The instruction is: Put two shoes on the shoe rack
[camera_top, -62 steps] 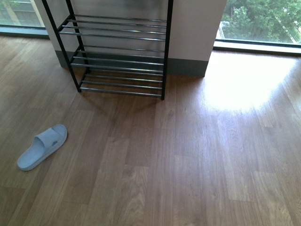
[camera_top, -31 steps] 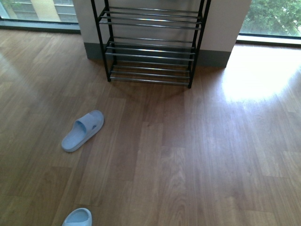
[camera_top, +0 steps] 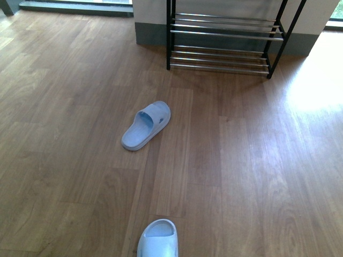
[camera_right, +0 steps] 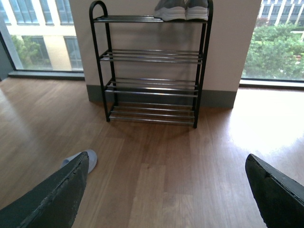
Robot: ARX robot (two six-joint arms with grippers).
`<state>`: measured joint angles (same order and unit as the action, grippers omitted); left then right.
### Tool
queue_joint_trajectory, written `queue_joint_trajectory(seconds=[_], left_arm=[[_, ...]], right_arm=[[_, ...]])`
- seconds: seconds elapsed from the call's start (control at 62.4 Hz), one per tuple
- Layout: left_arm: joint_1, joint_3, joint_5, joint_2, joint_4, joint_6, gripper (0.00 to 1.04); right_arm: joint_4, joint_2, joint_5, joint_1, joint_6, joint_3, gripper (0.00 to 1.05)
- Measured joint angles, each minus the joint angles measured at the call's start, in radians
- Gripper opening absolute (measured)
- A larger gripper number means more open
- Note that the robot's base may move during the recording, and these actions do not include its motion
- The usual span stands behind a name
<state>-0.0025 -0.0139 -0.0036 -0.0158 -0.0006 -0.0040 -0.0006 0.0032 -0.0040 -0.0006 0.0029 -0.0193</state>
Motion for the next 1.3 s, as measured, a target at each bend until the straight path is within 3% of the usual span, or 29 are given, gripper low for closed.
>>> queue_joint_trajectory(seconds=[1.299], left_arm=[[0.0, 0.0, 0.004, 0.0, 0.0, 0.0, 0.95]], right_arm=[[0.0, 0.0, 0.006, 0.0, 0.0, 0.0, 0.96]])
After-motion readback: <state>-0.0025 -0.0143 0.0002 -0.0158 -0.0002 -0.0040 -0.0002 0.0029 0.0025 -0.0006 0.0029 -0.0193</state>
